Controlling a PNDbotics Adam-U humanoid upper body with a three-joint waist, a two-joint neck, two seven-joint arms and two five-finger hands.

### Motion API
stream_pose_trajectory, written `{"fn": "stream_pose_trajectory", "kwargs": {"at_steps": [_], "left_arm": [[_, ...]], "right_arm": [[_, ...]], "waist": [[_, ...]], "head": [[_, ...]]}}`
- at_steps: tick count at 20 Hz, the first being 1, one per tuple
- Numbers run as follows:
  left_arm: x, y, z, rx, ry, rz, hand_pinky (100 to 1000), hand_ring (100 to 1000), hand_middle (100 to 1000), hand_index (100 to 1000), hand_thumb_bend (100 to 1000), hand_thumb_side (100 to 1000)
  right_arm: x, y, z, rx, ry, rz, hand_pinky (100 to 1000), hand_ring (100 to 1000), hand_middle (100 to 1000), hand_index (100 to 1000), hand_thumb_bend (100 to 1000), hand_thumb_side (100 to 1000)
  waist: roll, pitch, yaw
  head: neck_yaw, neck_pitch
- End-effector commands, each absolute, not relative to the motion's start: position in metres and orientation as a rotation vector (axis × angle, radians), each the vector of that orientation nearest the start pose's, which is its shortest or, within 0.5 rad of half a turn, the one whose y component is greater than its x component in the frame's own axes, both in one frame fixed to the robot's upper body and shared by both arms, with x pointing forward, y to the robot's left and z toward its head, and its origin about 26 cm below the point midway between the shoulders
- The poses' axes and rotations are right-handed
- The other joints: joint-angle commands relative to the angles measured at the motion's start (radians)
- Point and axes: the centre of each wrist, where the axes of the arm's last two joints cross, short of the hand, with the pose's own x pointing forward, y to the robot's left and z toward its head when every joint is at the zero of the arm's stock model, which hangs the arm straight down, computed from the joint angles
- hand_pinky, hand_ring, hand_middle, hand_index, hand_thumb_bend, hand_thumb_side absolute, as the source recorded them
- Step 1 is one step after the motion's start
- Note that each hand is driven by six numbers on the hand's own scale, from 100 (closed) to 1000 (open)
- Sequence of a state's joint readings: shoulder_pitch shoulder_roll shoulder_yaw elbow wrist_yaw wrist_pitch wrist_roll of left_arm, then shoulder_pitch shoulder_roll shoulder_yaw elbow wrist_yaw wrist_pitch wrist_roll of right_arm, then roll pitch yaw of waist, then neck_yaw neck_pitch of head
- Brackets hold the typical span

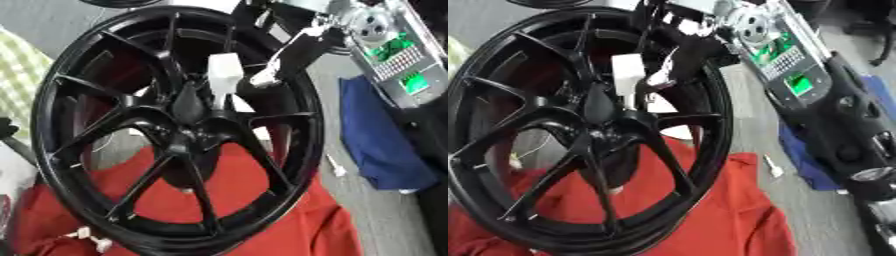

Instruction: Pull the pin out of the wheel hub.

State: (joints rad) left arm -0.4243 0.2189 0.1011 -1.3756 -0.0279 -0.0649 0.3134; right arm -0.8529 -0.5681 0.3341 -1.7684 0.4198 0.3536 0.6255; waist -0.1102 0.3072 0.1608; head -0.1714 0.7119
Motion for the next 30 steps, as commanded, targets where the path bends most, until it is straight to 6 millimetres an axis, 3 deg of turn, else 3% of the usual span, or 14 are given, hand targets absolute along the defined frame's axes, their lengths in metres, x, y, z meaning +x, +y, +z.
{"fn": "stream_pose_trajectory", "kwargs": {"at_steps": [1,20,30], "left_arm": [[0.385,0.286,0.094,0.403,-1.907,0.11,668,520,480,744,100,930],[0.388,0.278,0.103,0.383,-1.929,0.091,668,521,481,744,100,932],[0.388,0.277,0.103,0.383,-1.926,0.086,668,521,481,744,100,932]], "right_arm": [[0.345,-0.185,0.317,-0.551,-1.701,1.486,717,790,707,764,647,216],[0.353,-0.182,0.303,-0.511,-1.679,1.483,700,770,659,724,605,158],[0.352,-0.183,0.303,-0.485,-1.7,1.432,674,740,572,672,571,119]], "waist": [[0.004,-0.023,0.002],[-0.005,-0.001,0.024],[-0.006,0.0,0.025]], "head": [[0.0,-0.002],[-0.025,-0.014],[-0.027,-0.009]]}}
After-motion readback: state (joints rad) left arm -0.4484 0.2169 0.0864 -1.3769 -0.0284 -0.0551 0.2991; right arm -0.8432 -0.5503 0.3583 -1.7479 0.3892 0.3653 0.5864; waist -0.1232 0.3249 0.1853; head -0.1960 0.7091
